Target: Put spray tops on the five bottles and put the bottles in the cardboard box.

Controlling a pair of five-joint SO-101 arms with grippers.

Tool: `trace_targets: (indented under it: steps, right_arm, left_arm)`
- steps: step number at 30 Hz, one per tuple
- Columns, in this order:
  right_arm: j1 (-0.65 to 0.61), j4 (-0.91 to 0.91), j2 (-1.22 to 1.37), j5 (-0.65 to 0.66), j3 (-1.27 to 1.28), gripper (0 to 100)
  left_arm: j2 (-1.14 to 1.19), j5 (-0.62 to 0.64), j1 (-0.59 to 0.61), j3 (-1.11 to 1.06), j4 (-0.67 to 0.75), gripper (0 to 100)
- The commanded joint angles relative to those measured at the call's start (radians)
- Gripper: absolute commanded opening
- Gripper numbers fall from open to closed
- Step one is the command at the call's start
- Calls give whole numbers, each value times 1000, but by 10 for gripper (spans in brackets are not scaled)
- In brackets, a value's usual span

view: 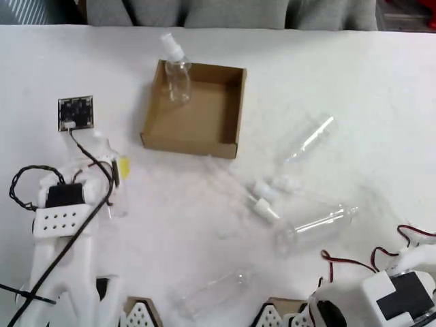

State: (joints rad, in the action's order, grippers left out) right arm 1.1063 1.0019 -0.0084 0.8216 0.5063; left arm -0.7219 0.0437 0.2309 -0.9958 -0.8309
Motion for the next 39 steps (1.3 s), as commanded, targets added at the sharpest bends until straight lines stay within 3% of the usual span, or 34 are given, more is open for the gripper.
trace_targets:
  steps: [1, 6, 20, 27, 39]
  right_arm:
    - [-36, -136, 19, -60, 35, 17]
    - [-25, -259, 102, -129, -5, 17]
    - [-47, -251, 390, -259, -404, 17]
    - [-143, -108, 481, -321, -592, 17]
    - [-337, -90, 588, -511, -819, 16]
  left_arm:
    - [-36, 3, 13, 5, 32, 21]
    - [-36, 3, 13, 5, 31, 21]
    - [-36, 3, 13, 5, 31, 21]
    - [-36, 3, 10, 5, 31, 21]
    - [-36, 2, 12, 5, 31, 21]
